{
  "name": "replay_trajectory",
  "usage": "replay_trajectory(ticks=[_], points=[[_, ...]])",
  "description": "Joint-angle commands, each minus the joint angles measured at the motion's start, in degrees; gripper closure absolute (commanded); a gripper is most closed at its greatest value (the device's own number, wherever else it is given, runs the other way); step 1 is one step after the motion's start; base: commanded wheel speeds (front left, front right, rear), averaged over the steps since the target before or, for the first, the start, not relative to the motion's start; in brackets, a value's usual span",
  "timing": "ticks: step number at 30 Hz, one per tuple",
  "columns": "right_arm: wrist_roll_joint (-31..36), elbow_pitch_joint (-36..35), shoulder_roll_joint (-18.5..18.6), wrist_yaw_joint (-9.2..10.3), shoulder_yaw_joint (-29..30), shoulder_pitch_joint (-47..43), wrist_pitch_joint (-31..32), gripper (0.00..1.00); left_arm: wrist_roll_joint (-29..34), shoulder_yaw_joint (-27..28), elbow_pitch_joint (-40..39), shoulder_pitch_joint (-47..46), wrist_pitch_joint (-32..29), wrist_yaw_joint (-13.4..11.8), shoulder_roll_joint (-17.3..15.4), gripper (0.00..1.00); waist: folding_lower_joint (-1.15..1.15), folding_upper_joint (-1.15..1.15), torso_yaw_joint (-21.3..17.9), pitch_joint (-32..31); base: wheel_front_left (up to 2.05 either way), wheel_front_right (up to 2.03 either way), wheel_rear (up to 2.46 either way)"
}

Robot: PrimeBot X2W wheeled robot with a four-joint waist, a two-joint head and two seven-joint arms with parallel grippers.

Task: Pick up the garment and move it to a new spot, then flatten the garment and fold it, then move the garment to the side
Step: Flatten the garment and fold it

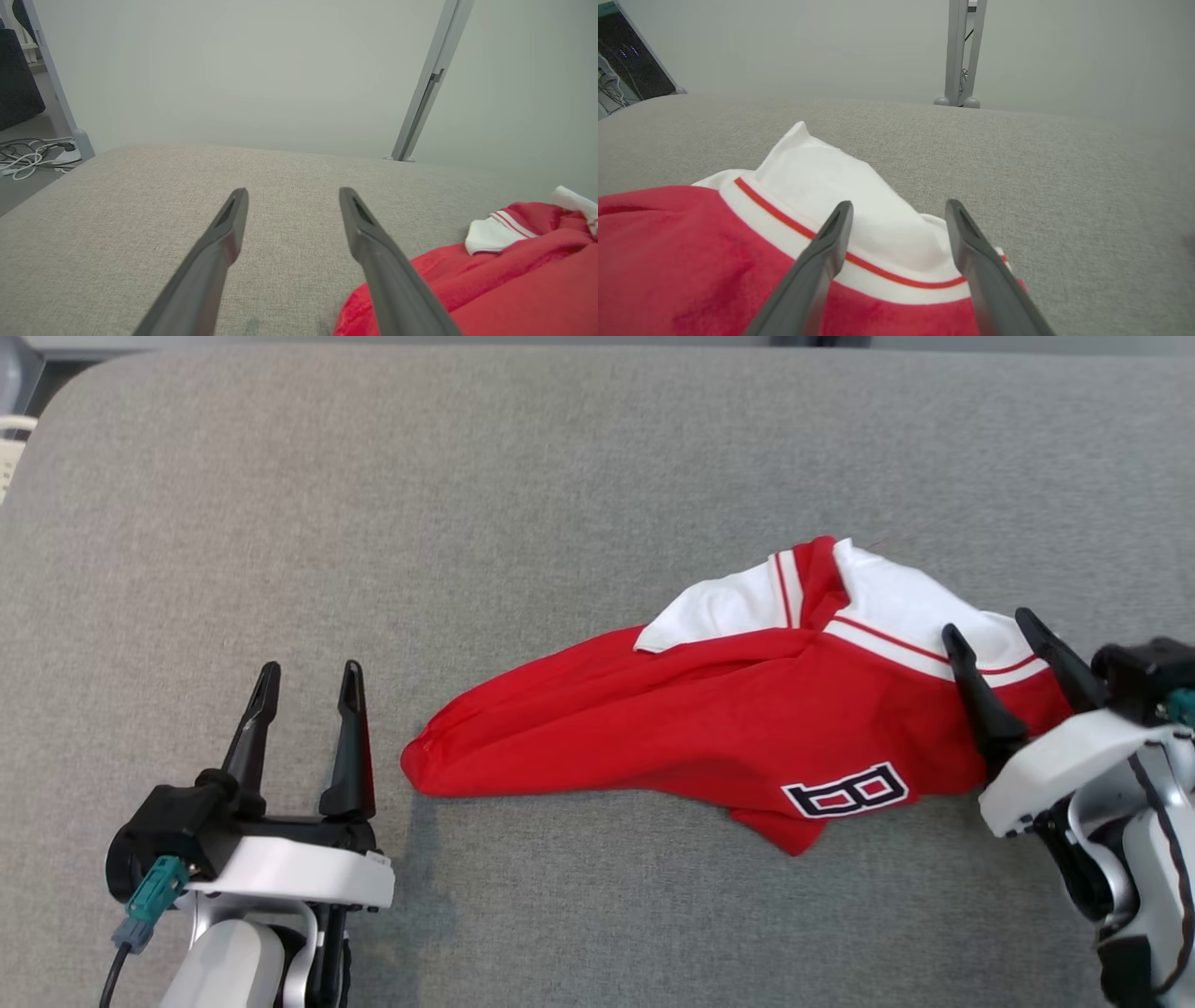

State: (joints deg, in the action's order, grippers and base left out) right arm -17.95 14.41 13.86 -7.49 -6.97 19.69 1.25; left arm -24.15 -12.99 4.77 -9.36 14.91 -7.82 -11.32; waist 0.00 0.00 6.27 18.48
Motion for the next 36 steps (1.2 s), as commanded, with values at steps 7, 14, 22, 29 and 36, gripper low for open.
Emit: replay_trajectory(ticks=[7,14,22,29,36], points=[[-4.48,6.0,5.53,-0.01,-6.75,7.01,5.34,0.0,1.13,0.82,1.33,-2.5,0.29,1.37,1.54,0.0,0.0,0.0,1.35,2.94,0.0,0.0,0.0],[-12.43,5.57,9.72,-0.01,-13.53,9.05,12.32,0.89,2.36,2.22,1.87,-3.06,0.3,2.65,2.57,0.0,0.0,0.0,0.88,2.75,0.0,0.0,0.0],[-16.79,3.88,12.16,-0.01,-14.87,9.18,10.91,1.0,3.49,3.39,2.08,-3.02,0.31,3.65,3.78,0.0,0.0,0.0,0.59,2.47,0.0,0.0,0.0],[-16.84,1.84,12.74,-0.01,-12.88,10.34,4.92,1.0,4.58,4.72,2.43,-2.31,0.31,4.65,4.81,0.0,0.0,0.0,0.35,1.29,0.0,0.0,0.0],[-13.4,0.72,11.02,-0.01,-9.32,12.34,-3.94,1.0,5.67,5.87,2.32,-1.73,0.31,5.32,5.43,0.0,0.0,0.0,-0.28,-0.1,0.0,0.0,0.0]])
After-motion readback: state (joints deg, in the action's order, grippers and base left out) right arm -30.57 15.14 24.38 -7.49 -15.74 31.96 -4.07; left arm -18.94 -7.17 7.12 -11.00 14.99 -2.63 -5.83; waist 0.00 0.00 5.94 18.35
